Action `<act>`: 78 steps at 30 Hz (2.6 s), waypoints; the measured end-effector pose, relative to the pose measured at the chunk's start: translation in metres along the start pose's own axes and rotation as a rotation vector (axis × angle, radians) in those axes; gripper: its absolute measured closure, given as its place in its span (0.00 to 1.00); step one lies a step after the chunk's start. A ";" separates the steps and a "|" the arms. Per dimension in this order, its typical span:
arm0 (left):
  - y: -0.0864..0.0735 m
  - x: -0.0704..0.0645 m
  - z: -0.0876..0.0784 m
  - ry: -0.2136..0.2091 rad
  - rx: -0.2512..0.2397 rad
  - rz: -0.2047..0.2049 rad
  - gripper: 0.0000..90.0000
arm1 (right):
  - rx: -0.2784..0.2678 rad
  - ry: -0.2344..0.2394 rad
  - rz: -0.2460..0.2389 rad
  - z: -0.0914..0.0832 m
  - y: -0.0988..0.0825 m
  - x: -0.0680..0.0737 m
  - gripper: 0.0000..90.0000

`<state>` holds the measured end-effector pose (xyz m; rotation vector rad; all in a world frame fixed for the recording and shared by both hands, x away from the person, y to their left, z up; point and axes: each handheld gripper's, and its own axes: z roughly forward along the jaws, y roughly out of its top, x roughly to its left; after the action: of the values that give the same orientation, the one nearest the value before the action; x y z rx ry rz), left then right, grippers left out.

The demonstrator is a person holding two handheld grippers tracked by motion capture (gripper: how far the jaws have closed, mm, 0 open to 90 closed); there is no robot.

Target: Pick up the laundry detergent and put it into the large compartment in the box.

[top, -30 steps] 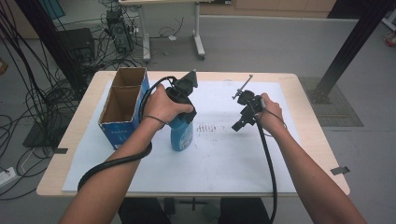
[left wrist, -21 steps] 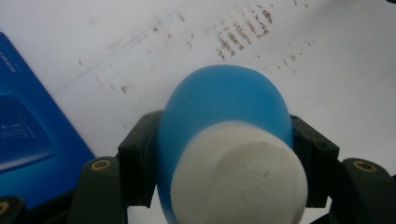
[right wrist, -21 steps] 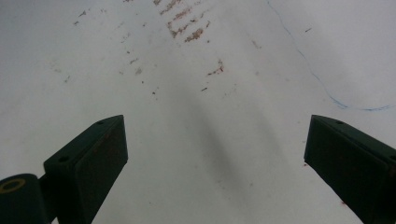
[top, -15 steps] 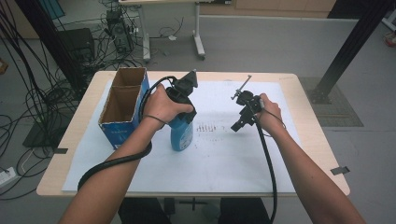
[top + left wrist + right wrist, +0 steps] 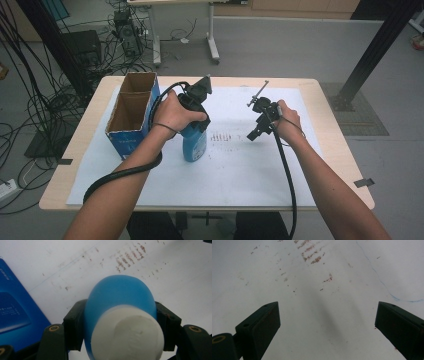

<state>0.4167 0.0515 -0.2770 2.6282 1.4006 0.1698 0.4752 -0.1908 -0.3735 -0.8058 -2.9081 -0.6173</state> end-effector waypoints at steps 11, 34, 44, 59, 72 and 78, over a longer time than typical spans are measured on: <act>0.001 -0.004 -0.003 0.000 0.010 0.016 0.42 | -0.002 -0.002 0.000 0.000 0.000 -0.002 0.07; 0.013 -0.009 -0.065 -0.032 -0.035 0.028 0.42 | -0.015 -0.010 0.001 -0.004 -0.001 -0.001 0.07; 0.016 -0.013 -0.095 -0.066 -0.053 0.047 0.42 | -0.005 -0.015 -0.021 -0.001 0.006 0.002 0.07; 0.022 -0.019 -0.153 -0.074 -0.092 0.059 0.42 | -0.006 -0.015 -0.022 -0.003 0.008 0.001 0.07; 0.031 -0.013 -0.165 -0.097 -0.097 0.072 0.42 | -0.012 -0.019 -0.015 -0.005 0.010 -0.002 0.07; 0.029 -0.002 -0.171 -0.080 -0.104 0.038 0.42 | -0.010 -0.026 -0.010 -0.006 0.010 -0.005 0.07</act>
<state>0.4093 0.0490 -0.1040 2.5491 1.2814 0.1369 0.4846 -0.1881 -0.3651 -0.8074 -2.9368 -0.6278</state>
